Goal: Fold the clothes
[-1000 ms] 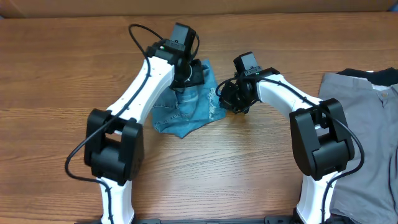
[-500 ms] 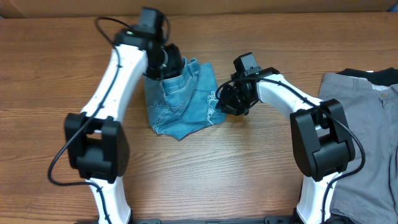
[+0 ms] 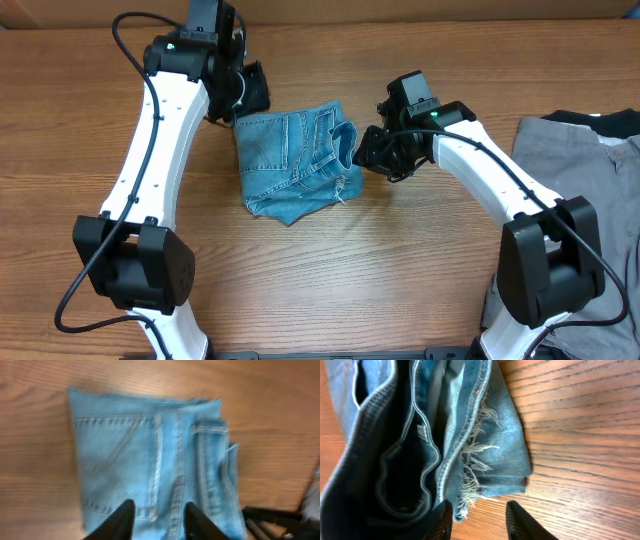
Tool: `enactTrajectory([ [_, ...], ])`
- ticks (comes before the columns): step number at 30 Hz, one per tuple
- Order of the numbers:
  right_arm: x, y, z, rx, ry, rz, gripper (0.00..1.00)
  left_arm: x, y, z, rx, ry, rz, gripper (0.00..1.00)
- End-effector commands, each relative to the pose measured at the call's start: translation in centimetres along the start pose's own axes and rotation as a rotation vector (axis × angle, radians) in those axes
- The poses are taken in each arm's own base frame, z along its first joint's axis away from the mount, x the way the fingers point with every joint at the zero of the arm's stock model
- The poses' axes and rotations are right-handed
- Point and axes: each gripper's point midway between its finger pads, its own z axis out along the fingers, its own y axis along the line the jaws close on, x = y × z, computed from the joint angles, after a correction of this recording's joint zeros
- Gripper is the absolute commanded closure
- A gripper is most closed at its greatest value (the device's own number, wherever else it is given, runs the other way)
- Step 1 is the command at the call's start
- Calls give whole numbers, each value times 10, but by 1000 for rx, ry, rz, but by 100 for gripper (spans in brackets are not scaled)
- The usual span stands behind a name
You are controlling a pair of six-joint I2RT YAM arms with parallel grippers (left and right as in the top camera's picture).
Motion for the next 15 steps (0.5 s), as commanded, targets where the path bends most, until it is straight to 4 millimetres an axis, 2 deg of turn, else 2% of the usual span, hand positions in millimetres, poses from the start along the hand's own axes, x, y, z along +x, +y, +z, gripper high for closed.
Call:
enactTrajectory([
  [1, -10, 9, -8, -24, -51, -62, 59, 9, 23, 4, -128, 20, 42, 70],
  [5, -35, 23, -21, -92, -135, -122, 51, 27, 39, 20, -171, 87, 34, 72],
  [7, -38, 38, -27, -171, -136, -173, 48, 36, 45, 28, -183, 115, 29, 71],
  [12, -26, 56, -30, -271, -85, -237, 49, 49, 54, 49, -189, 149, 24, 62],
  [15, -4, 79, -30, -373, -25, -382, 53, 59, 61, 62, -193, 170, 20, 61],
])
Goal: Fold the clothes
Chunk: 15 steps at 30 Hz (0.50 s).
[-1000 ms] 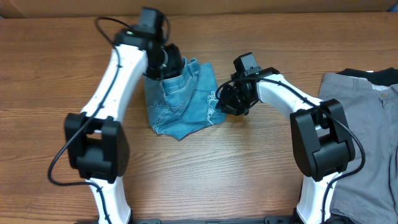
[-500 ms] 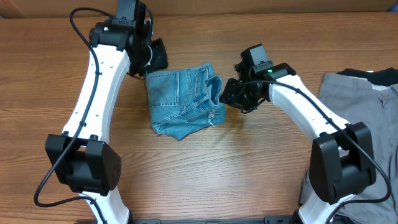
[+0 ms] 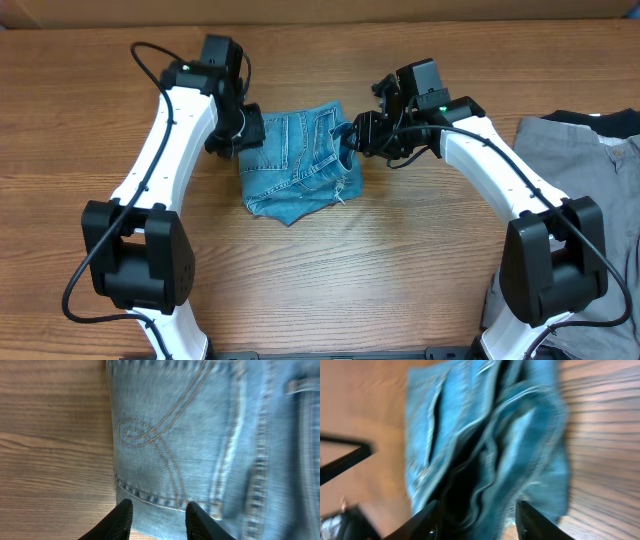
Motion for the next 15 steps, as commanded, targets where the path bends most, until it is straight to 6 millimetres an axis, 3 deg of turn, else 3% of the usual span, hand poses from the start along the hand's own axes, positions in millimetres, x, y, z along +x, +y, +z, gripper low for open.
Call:
enactTrajectory([
  [1, 15, 50, -6, -173, 54, -191, 56, 11, 7, 18, -23, 28, 24, 59],
  [3, 28, 52, 0, -148, 92, -209, 66, 13, 9, 27, -24, 29, 24, 59],
  [6, 43, 34, 10, 4, 128, -209, 83, 17, 12, 40, -25, 33, 23, 56],
  [10, 54, 14, 18, 154, 143, -225, 92, 24, 16, 51, -32, 50, 21, 53],
  [13, 55, 18, 18, 140, 148, -239, 58, 26, 18, 55, -33, 53, 21, 51],
  [15, 43, 4, 13, 217, 104, -198, 53, 27, 18, 57, -33, 52, 21, 50],
])
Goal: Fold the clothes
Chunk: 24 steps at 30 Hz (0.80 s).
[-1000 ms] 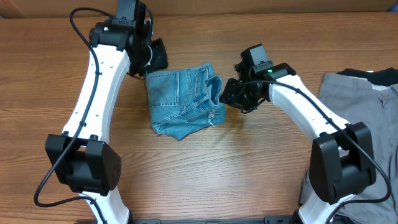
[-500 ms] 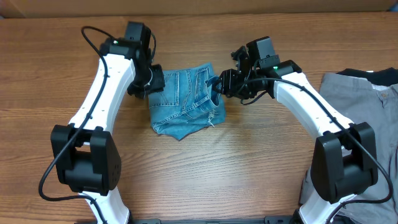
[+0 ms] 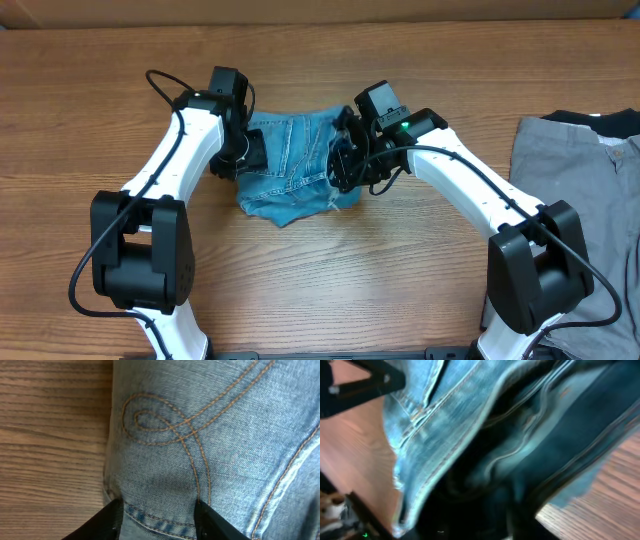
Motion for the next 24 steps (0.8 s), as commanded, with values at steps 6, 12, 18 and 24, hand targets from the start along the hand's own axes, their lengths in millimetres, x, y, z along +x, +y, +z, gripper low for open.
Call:
enactTrajectory([
  [6, -40, -18, -54, 65, -145, 45, 53, 3, 2, 6, -16, 6, 15, 49],
  [12, -32, 27, -65, -145, -101, -30, 36, 2, 2, 6, -14, 2, 15, 48],
  [18, -10, 43, -43, -142, -30, -83, 47, 2, 2, 7, -15, 3, 15, 48],
  [24, 6, 0, -18, 105, -11, -15, 83, 2, 2, 6, -16, 2, 15, 47],
])
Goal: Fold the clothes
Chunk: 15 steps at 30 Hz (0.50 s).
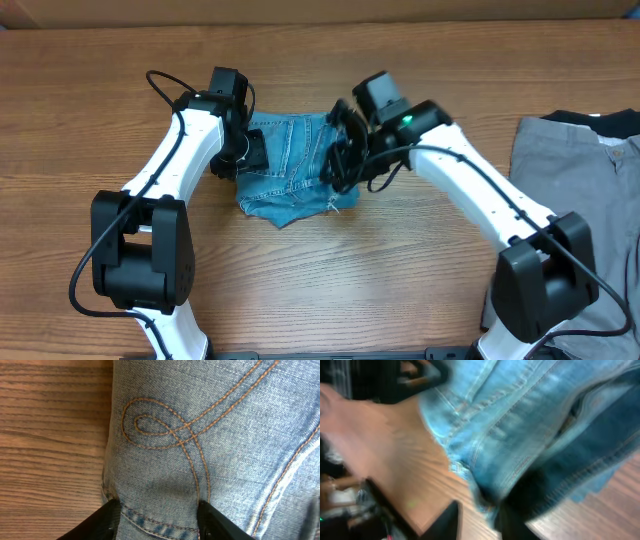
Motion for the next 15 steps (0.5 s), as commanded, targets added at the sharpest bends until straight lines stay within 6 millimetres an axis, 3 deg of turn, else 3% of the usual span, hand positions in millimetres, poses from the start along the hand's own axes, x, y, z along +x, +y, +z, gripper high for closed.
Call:
enactTrajectory([
  [1, 5, -34, 3, 164, -28, 42, 86, 3, 3, 5, -19, 11, 14, 47],
  [3, 7, -43, 10, 173, -34, 48, 96, 3, 3, 5, -19, 11, 14, 46],
  [7, 14, -61, 17, 173, -41, 130, 96, 4, 3, 5, -19, 13, 14, 45],
  [10, 15, -49, 16, 82, -24, 109, 96, 4, 3, 5, -20, 15, 15, 45],
  [13, 13, -64, 10, 180, -33, 108, 96, 4, 3, 5, -20, 14, 14, 45],
  [15, 11, -56, 4, 151, -33, 88, 85, 4, 3, 5, -20, 16, 14, 44],
])
